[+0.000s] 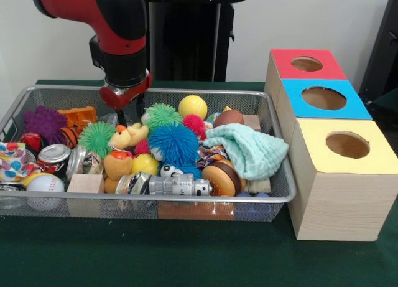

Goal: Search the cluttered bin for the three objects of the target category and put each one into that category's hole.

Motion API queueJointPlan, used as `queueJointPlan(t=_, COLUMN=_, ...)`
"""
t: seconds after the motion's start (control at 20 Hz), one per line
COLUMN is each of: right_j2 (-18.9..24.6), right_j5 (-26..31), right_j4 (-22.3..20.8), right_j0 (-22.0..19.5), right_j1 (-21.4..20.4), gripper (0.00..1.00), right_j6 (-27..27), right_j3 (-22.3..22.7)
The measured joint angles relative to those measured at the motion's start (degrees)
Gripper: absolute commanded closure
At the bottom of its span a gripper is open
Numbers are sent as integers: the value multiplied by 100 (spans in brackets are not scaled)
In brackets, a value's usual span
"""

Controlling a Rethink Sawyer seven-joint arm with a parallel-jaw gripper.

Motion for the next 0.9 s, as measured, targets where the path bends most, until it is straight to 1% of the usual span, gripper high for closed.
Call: queueJointPlan(t=0.9, right_j2=-254, right_j5=8, right_j4=7, right_j0=-51, right_j1=68, gripper=0, right_j6=0, right_j3=-230)
